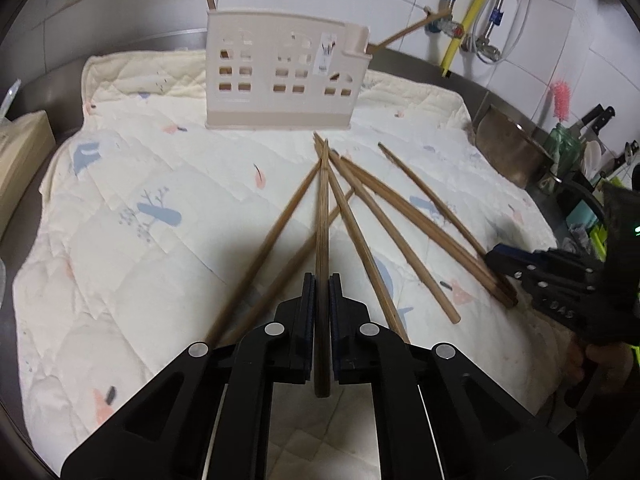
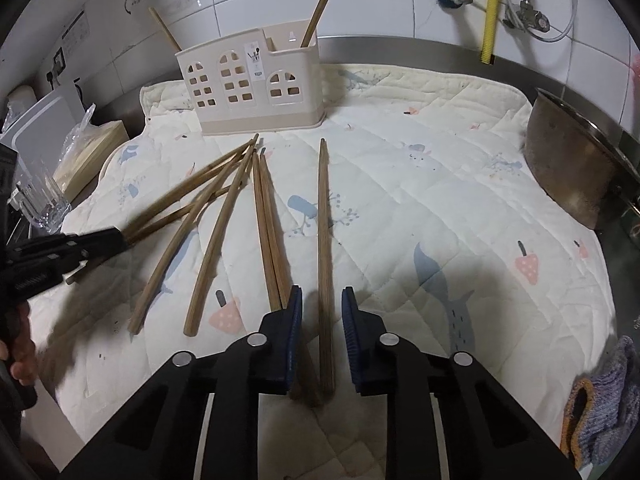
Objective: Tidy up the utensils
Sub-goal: 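Grasp another wooden chopstick with the left gripper, then carry the chopstick in the left gripper over the holder and lower it in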
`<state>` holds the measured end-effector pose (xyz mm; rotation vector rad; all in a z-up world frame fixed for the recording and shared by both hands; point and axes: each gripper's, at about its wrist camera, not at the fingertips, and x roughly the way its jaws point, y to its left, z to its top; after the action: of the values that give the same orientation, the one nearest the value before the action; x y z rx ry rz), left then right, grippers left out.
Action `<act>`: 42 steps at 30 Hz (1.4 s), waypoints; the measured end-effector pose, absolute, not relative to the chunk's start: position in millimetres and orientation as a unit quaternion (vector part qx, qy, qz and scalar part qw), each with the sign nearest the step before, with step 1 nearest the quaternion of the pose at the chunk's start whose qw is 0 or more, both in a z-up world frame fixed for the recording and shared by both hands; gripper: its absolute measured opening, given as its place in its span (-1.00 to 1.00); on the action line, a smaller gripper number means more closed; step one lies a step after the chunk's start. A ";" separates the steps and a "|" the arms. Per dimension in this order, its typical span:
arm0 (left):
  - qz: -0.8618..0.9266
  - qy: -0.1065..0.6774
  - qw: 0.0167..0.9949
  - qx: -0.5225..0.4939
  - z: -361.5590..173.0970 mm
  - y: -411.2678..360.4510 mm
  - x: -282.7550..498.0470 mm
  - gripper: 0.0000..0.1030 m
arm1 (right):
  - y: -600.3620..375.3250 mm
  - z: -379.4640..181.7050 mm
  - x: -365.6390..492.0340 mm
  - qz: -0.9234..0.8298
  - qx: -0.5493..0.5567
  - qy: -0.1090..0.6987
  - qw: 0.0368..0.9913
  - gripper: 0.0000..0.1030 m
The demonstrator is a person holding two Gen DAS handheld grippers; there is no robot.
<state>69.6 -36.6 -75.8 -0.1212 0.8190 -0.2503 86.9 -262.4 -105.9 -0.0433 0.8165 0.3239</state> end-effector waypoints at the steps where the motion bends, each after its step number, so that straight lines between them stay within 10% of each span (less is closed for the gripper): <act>1: -0.122 0.394 0.909 -0.059 -73.2 -35.5 69.0 -0.89 | -262.2 -107.2 87.8 0.156 -0.021 0.397 0.904 -0.68; 19: -0.119 0.350 0.929 -0.023 -24.1 -29.3 75.3 -0.89 | -259.0 -103.3 87.2 0.143 -0.038 0.384 0.911 -0.86; 42: -0.134 0.304 0.943 0.010 43.3 -27.2 109.1 -0.89 | -250.0 37.0 115.0 0.191 -0.047 0.245 0.949 -0.87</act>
<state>109.1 -27.2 43.3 0.0206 0.6204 -0.2729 115.0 -250.0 37.0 -0.0961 0.4986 0.3887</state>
